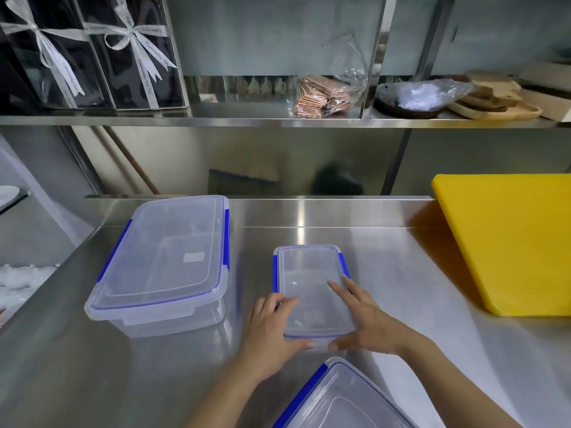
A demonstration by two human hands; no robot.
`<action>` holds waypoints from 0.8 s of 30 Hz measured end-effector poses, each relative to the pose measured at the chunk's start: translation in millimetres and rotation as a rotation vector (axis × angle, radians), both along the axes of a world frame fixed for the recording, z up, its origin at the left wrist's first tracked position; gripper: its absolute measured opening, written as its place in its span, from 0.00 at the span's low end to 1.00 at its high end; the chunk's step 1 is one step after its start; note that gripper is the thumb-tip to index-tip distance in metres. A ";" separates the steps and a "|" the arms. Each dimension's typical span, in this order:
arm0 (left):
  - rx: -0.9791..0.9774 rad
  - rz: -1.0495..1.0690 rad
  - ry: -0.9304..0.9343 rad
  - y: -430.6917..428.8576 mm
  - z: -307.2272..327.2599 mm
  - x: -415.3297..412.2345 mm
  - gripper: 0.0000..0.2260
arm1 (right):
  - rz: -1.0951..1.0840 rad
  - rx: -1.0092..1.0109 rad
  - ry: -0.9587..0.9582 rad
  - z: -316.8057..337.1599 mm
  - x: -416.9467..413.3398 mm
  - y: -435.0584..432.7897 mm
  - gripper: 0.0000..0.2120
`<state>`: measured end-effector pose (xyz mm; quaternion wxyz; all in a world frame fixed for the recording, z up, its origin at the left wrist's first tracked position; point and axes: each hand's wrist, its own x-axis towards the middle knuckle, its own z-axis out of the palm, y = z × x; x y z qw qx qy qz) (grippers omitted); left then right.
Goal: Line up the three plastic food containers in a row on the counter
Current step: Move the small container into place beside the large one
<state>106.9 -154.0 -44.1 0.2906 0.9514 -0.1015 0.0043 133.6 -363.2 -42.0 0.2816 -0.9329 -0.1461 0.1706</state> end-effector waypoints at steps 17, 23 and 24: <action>0.359 0.041 -0.201 6.5 -19.6 72.5 0.29 | -0.105 -0.147 -0.254 -2.2 79.6 31.8 0.33; 0.421 -0.021 0.007 10.0 -17.0 97.8 0.39 | -0.121 -0.273 -0.234 -0.2 96.5 40.9 0.33; 0.427 -0.026 0.023 9.9 -17.6 97.9 0.40 | -0.121 -0.287 -0.236 -0.4 95.8 41.1 0.33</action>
